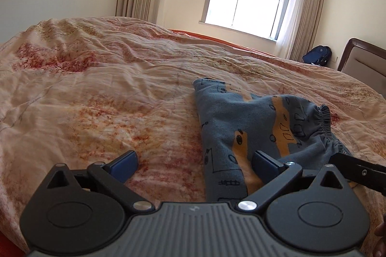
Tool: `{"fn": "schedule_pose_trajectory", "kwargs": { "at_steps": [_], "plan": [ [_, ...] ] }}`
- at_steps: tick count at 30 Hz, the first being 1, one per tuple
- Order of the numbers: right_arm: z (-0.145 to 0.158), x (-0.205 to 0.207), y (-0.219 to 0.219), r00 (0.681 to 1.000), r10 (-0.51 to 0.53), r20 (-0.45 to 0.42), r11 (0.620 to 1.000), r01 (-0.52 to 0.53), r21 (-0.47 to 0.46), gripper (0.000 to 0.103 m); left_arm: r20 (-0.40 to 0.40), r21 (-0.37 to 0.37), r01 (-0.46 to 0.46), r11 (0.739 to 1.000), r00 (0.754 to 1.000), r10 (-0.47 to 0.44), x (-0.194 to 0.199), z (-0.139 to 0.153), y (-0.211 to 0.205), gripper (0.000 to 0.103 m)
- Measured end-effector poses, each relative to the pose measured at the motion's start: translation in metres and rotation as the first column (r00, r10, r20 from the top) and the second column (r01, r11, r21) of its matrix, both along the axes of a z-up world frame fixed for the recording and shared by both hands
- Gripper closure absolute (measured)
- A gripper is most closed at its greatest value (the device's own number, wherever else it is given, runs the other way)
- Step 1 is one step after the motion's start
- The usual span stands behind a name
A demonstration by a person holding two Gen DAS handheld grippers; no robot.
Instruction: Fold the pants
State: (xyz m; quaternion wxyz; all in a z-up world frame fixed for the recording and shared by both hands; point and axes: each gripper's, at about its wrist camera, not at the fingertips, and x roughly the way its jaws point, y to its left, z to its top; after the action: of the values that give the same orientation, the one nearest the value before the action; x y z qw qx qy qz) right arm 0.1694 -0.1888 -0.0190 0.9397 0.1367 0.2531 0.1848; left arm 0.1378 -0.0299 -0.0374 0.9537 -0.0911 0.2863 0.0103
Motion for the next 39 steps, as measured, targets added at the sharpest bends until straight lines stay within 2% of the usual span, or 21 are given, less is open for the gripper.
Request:
{"fn": "schedule_pose_trajectory", "kwargs": {
  "at_steps": [5, 8, 10, 11, 12, 13, 16, 19, 21, 23, 27, 30, 32, 33, 34, 36, 39],
  "plan": [
    [-0.003, 0.009, -0.009, 0.997, -0.046, -0.067, 0.991, 0.054, 0.125, 0.001, 0.000, -0.014, 0.005, 1.000, 1.000, -0.005, -0.001, 0.000, 0.002, 0.001],
    [0.000, 0.017, -0.009, 0.995, -0.070, -0.074, 0.990, 0.078, 0.118, 0.010, -0.009, -0.023, 0.001, 1.000, 1.000, -0.001, -0.002, 0.001, 0.002, 0.001],
    [-0.001, 0.020, -0.008, 0.992, -0.102, -0.081, 0.989, 0.110, 0.100, 0.022, -0.024, -0.031, -0.009, 0.999, 1.000, 0.008, -0.002, 0.004, 0.001, 0.001],
    [-0.002, 0.021, -0.009, 0.989, -0.120, -0.085, 0.987, 0.128, 0.095, 0.025, -0.030, -0.037, -0.012, 0.999, 0.999, 0.011, -0.002, 0.006, 0.001, 0.001],
    [-0.003, 0.022, -0.009, 0.987, -0.137, -0.089, 0.986, 0.144, 0.087, 0.033, -0.035, -0.044, -0.013, 0.999, 0.999, 0.012, -0.001, 0.008, 0.002, 0.001],
    [-0.005, 0.023, -0.009, 0.983, -0.161, -0.093, 0.983, 0.168, 0.075, 0.044, -0.038, -0.051, -0.013, 0.999, 0.999, 0.011, -0.001, 0.009, 0.001, 0.001],
    [-0.006, 0.021, -0.013, 0.976, -0.200, -0.088, 0.976, 0.206, 0.071, 0.066, -0.044, -0.075, -0.005, 0.997, 0.999, 0.002, -0.003, 0.013, -0.001, 0.001],
    [-0.002, 0.014, -0.019, 0.976, -0.207, -0.063, 0.972, 0.212, 0.100, 0.074, -0.040, -0.089, 0.004, 0.996, 0.999, -0.007, -0.005, 0.019, -0.002, 0.001],
    [0.003, 0.007, -0.023, 0.979, -0.202, -0.031, 0.972, 0.204, 0.114, 0.074, -0.025, -0.095, 0.013, 0.995, 1.000, -0.016, -0.006, 0.023, -0.003, 0.001],
    [0.006, 0.001, -0.027, 0.979, -0.201, -0.007, 0.975, 0.201, 0.096, 0.074, -0.024, -0.088, 0.018, 0.996, 1.000, -0.020, -0.006, 0.023, -0.004, 0.001],
    [-0.005, -0.002, -0.035, 0.975, -0.216, -0.049, 0.971, 0.219, 0.091, 0.074, -0.092, -0.051, 0.018, 0.999, 0.996, -0.023, 0.001, 0.009, -0.007, 0.001],
    [-0.011, -0.006, -0.035, 0.977, -0.207, -0.056, 0.973, 0.212, 0.091, 0.070, -0.072, -0.018, 0.030, 0.999, 0.997, -0.032, -0.002, 0.010, -0.009, 0.001],
    [-0.007, -0.009, -0.033, 0.980, -0.195, -0.029, 0.978, 0.196, 0.075, 0.062, -0.062, -0.031, 0.036, 0.999, 0.997, -0.038, -0.001, 0.014, -0.007, 0.001],
    [-0.004, -0.010, -0.032, 0.981, -0.192, -0.009, 0.980, 0.192, 0.058, 0.051, -0.056, -0.038, 0.037, 0.999, 0.998, -0.039, 0.001, 0.016, -0.005, 0.000],
    [-0.001, -0.011, -0.030, 0.981, -0.192, 0.013, 0.981, 0.192, 0.037, 0.032, -0.051, -0.043, 0.037, 0.998, 0.998, -0.039, 0.004, 0.019, -0.003, 0.000],
    [0.006, -0.010, -0.027, 0.979, -0.192, 0.065, 0.981, 0.193, -0.015, 0.011, -0.044, -0.046, 0.040, 0.998, 0.998, -0.042, 0.013, 0.027, -0.002, 0.001],
    [0.017, 0.001, -0.024, 0.976, -0.176, 0.132, 0.976, 0.190, -0.103, 0.003, -0.009, -0.015, 0.066, 0.998, 0.998, -0.066, 0.032, 0.039, -0.005, 0.001]
  ]
}}
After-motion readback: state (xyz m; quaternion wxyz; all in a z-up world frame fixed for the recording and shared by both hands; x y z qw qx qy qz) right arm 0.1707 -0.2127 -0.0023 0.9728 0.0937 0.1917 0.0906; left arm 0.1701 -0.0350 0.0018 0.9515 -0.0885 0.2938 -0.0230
